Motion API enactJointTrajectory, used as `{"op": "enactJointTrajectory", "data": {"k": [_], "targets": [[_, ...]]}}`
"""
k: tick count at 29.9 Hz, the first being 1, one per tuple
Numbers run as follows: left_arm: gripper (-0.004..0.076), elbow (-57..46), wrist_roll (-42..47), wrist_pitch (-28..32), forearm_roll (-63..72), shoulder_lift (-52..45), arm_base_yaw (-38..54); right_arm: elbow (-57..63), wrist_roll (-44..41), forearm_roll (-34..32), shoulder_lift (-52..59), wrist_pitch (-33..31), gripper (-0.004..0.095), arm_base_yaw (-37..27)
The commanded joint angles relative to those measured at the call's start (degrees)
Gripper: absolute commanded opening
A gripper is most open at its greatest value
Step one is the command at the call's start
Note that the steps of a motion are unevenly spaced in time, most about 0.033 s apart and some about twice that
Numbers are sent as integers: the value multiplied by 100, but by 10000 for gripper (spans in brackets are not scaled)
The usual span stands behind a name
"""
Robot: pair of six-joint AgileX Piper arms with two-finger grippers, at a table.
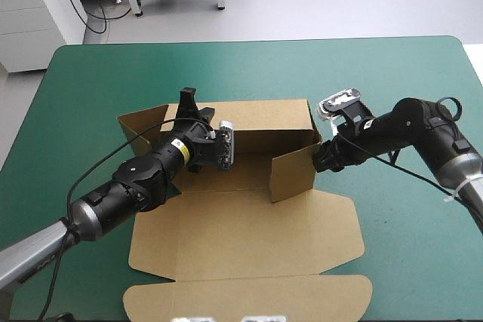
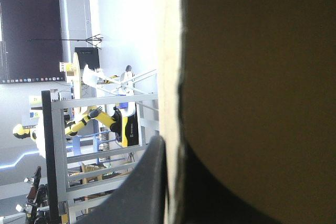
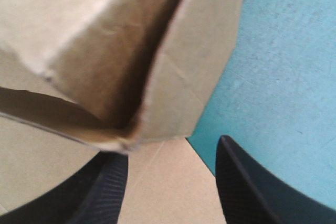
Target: Fold the box
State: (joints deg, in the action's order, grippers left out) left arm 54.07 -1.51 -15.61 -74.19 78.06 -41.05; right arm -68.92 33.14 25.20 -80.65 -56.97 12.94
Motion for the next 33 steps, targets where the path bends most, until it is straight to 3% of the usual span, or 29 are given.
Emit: {"op": "enactJointTrajectory", "data": {"k": [1,5,9,11,16,19,27,30,33], "targets": [[-8,114,87,219,3,-140,-46,-32,420,513,269,340,466,-2],[-8,114,87,219,3,-140,-46,-32,515,801,269,586,466,39],[-8,114,87,231,3,-140,-46,-32,330,606,269,819,466,402],[-8,114,87,231,3,-140,-46,-32,-268,36,269,1163,463,780],[-8,114,87,219,3,-140,-46,-32,-2562,-2145,269,1916,460,1653],[-8,114,87,219,3,-140,-46,-32,-3563,-2923,269,2116,460,2016],[-8,114,87,219,3,-140,-46,106,-5272,-4184,259,2541,436,2415],[-8,114,87,219,3,-140,-46,442,-5491,-4283,259,2798,436,2415],[-8,114,87,219,3,-140,-46,908,-5548,-4283,259,3454,426,2415]]}}
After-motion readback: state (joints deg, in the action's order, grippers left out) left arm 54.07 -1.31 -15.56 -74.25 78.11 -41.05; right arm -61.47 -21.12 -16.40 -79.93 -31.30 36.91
